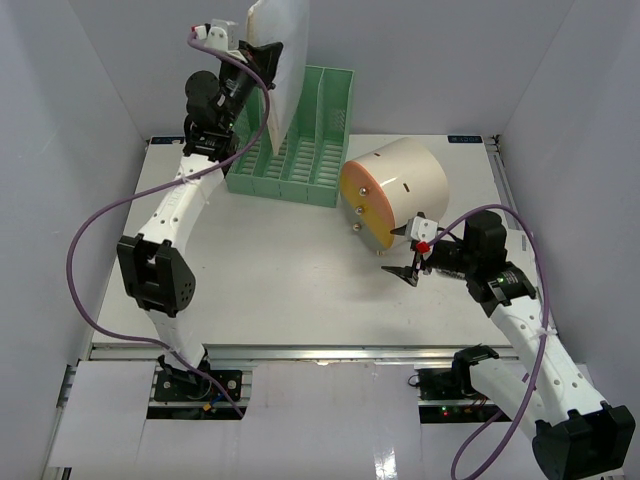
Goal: Organize the desk
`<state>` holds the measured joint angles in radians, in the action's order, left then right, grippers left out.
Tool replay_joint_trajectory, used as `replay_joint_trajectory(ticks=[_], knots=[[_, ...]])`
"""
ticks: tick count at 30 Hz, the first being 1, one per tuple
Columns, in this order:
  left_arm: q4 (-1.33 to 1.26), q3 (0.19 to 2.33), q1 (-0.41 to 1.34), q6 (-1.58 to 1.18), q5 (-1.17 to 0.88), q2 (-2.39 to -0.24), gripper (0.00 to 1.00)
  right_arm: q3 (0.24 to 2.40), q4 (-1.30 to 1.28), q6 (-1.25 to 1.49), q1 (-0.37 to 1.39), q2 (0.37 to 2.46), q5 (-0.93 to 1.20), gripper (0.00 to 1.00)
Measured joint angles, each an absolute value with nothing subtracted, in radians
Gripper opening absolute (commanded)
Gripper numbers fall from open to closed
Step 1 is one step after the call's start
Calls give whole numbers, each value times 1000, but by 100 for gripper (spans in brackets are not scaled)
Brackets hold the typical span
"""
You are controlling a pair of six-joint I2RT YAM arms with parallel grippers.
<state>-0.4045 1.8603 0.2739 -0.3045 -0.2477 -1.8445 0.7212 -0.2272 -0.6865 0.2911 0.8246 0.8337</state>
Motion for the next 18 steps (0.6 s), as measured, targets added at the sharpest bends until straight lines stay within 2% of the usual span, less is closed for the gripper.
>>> replay_joint_trajectory(ticks=[18], knots=[[-624, 1833, 217, -415, -441, -2180, 0, 691, -210, -688, 273, 838, 842, 84]])
